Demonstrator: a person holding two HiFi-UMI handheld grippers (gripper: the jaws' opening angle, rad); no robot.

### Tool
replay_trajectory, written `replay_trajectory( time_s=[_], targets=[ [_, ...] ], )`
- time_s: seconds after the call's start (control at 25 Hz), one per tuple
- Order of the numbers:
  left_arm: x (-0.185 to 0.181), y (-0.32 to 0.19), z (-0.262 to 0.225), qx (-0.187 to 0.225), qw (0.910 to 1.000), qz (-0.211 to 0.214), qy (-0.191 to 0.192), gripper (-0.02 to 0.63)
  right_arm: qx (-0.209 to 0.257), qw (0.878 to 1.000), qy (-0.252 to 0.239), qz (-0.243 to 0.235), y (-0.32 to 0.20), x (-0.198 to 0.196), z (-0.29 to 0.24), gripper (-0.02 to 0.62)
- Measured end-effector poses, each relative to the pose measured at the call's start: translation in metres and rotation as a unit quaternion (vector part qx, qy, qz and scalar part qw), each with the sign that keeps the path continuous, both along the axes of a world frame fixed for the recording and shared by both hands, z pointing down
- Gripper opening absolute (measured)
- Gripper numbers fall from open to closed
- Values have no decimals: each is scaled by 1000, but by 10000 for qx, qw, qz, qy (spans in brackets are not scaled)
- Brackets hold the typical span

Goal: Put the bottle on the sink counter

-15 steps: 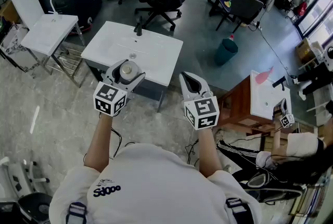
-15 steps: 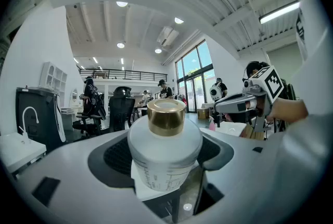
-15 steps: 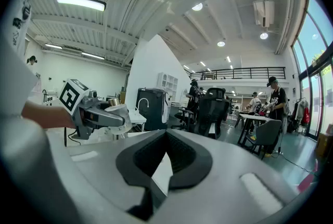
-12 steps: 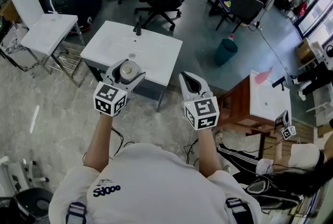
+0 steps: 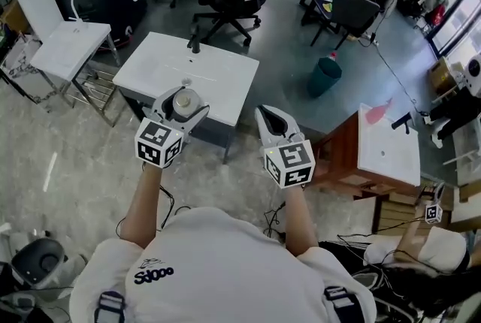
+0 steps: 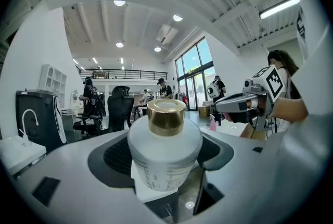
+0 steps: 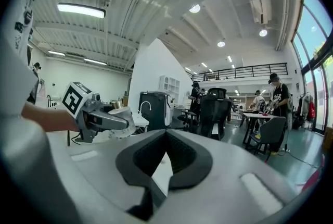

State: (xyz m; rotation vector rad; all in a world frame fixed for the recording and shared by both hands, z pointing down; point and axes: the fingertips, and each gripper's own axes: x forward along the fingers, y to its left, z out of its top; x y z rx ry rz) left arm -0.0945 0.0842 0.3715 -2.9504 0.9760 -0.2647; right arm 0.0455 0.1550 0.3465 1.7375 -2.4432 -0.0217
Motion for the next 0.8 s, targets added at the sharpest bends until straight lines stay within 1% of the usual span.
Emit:
replay_trajectory(
  time_s=[0.12, 0.2, 0.44, 0.56, 0.8],
  targets=[
    [11, 2, -1, 61, 10000, -36, -28, 341, -157, 9993, -306, -170, 1, 8, 7, 9],
    [17, 4, -3, 90, 9999, -37, -55, 341, -205, 9987, -419, -223, 0, 14, 9, 9],
    [28, 0, 3, 0, 9999, -101, -74, 341, -224, 9982, -443, -342, -8, 27, 9, 9],
    [30, -2, 10, -95, 9998, -130, -98, 341, -342, 9975, -462, -410, -12, 30, 14, 9],
    [35, -22, 27, -266, 9994, -168, -127, 341, -427, 9961, -623, -451, -35, 30, 18, 9]
  ],
)
